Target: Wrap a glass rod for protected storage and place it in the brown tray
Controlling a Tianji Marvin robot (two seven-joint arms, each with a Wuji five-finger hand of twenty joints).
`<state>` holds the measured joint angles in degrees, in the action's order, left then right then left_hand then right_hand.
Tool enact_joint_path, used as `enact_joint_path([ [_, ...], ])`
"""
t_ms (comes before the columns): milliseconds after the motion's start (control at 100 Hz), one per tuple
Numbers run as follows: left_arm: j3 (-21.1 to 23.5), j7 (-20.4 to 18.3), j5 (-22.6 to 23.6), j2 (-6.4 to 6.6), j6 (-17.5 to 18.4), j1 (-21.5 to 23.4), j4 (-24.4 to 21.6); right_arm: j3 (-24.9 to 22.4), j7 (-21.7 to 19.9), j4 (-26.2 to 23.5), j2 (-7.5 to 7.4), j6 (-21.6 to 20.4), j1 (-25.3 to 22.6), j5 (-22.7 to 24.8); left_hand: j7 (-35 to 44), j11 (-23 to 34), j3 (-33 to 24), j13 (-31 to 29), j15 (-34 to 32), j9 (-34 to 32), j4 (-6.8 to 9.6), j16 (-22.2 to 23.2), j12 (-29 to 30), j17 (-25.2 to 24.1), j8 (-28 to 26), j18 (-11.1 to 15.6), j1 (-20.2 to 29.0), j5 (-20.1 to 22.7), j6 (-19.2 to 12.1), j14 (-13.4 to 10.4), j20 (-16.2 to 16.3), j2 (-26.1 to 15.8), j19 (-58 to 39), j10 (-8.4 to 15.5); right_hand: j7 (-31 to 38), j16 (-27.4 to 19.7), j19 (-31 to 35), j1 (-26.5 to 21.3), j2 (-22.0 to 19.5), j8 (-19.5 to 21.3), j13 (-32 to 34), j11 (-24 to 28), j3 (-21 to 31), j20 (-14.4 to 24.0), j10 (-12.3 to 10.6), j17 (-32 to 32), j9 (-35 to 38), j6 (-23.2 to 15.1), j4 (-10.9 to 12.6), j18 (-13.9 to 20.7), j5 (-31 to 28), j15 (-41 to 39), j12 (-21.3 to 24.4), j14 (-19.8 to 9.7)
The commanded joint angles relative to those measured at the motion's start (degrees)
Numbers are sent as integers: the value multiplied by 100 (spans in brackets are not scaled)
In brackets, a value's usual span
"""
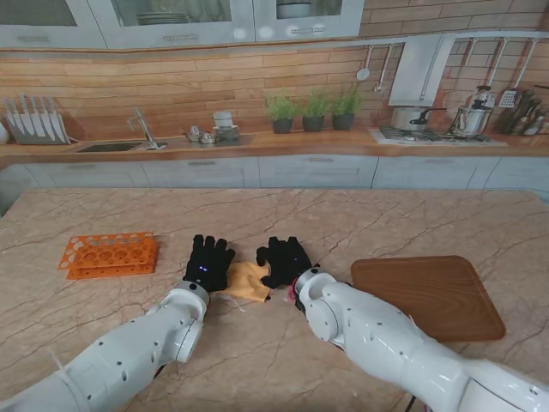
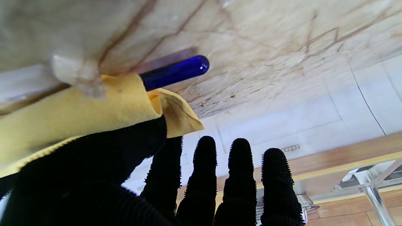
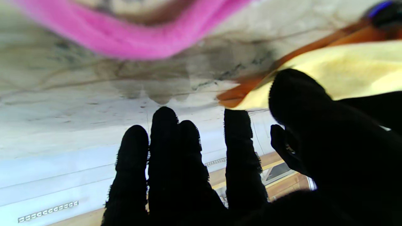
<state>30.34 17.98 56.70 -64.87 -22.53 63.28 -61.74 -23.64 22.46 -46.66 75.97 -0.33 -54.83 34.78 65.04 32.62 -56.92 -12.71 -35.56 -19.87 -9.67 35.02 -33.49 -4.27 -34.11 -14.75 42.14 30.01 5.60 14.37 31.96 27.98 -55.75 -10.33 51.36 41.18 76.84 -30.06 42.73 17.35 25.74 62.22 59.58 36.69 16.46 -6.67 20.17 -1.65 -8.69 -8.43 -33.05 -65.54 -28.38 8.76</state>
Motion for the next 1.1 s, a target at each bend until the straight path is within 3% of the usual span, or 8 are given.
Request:
enact_joint_path([
  [0, -21, -78, -25, 45, -30, 152, 142, 61, -86, 93, 29, -52, -95, -3, 466, 82, 494, 141, 90, 30, -420, -54, -22, -77, -196, 26, 340, 16, -210, 18, -48, 1106, 91, -97, 826, -52, 196, -344, 398, -20, 22, -32, 170, -26, -67, 47, 97, -446, -203, 6, -754, 8, 35, -3],
  [190, 110, 82, -35, 31, 41, 246, 125, 14, -28, 113, 55, -167, -109, -59, 635, 151, 524, 68, 62, -108, -412, -50, -47, -75, -318, 25, 396, 86, -290, 7, -30, 791, 67, -72, 1280, -71, 184, -563, -45, -104, 139, -26, 310, -31, -161, 25, 374, -789, -138, -4, -1092, -23, 32, -22],
  [380, 425, 441, -61, -1, 246, 418, 94, -124, 81, -8, 19, -224, -198, -48, 304, 415, 876, 28, -27, -266, -326, -26, -215, -62, -18, 50, 437, 103, -347, -6, 16, 132, -7, -57, 1271, -94, 153, -681, -546, -99, 195, -24, 95, -29, -199, -41, 473, -1002, -103, -18, -982, -41, 31, -42],
  [540, 722, 701, -75, -20, 437, 560, 8, -284, 172, -189, -49, -186, -307, 11, 201, 529, 883, 2, -78, -305, -302, -8, -330, -46, 136, 55, 473, 184, -250, -28, 18, 11, -40, -22, 1299, -97, 148, -696, -600, -44, 242, -19, 20, -26, -198, -72, 550, -1168, -68, -15, -955, -63, 34, -51],
  [1090, 1403, 951, 244, 129, 1095, 982, -389, -635, 124, -677, -237, -441, -592, 57, 22, 516, 999, -39, -90, -336, -349, -8, -383, -24, 439, 50, 586, 323, -352, -106, 4, -92, -62, 45, 1276, -113, 97, -620, -602, 55, 265, -61, -53, -24, -301, -138, 706, -1602, -95, 29, -1020, -53, 36, -97],
])
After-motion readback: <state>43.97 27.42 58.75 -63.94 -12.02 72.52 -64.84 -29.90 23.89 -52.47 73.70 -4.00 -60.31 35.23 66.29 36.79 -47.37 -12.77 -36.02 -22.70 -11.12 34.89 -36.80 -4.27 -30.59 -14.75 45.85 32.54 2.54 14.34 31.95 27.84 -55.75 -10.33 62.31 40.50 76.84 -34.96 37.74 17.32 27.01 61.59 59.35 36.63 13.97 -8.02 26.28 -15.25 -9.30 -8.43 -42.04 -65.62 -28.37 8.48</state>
